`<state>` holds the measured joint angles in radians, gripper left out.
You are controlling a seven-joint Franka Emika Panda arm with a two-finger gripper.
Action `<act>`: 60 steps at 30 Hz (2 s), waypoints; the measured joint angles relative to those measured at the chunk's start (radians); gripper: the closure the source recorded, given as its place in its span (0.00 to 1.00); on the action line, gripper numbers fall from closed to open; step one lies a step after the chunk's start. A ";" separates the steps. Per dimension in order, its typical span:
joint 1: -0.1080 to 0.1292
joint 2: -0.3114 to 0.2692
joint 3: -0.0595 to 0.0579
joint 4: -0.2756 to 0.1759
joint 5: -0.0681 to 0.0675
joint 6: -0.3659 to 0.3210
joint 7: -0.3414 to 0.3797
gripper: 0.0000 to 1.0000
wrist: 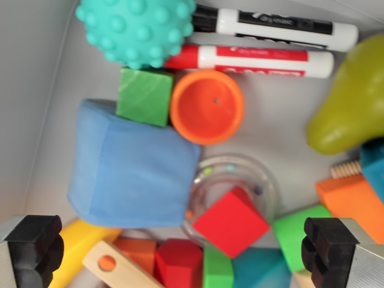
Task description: Pick an object from the bin
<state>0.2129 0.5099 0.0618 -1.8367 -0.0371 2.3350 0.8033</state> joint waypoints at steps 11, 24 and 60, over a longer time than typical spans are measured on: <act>0.029 0.082 0.000 0.035 -0.003 0.051 -0.002 0.00; 0.033 0.174 -0.011 0.046 -0.006 0.133 -0.003 0.00; 0.035 0.290 -0.025 0.098 -0.006 0.222 -0.005 1.00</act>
<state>0.2476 0.8001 0.0372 -1.7389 -0.0436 2.5572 0.7982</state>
